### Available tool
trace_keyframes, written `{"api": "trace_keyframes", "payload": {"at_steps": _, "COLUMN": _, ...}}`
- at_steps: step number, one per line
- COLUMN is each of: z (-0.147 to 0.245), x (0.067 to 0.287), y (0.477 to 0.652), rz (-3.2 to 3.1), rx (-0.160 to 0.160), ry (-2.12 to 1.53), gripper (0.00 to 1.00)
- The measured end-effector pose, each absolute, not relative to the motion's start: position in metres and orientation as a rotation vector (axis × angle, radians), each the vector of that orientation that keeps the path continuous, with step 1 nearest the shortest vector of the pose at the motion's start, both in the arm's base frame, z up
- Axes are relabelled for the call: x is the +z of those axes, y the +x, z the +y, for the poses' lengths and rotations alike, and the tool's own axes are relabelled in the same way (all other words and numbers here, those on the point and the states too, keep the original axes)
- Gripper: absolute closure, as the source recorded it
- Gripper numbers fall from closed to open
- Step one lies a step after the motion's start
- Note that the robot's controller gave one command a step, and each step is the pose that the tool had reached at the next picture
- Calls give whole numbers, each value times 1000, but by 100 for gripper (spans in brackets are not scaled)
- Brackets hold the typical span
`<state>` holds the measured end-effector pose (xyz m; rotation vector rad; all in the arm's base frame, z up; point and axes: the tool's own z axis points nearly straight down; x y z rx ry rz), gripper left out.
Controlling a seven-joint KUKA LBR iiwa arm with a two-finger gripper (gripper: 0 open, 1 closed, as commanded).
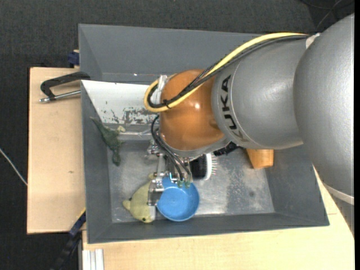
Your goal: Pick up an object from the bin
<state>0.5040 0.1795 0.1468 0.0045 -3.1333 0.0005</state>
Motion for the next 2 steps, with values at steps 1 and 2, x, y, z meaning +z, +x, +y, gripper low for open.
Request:
{"api": "trace_keyframes", "payload": {"at_steps": 1, "z": 144, "x": 73, "y": 501, "rz": -3071, "rx": -1, "ry": 699, "gripper": 0}}
{"api": "trace_keyframes", "payload": {"at_steps": 2, "z": 145, "x": 76, "y": 506, "rz": -3089, "rx": -4, "ry": 702, "gripper": 100}}
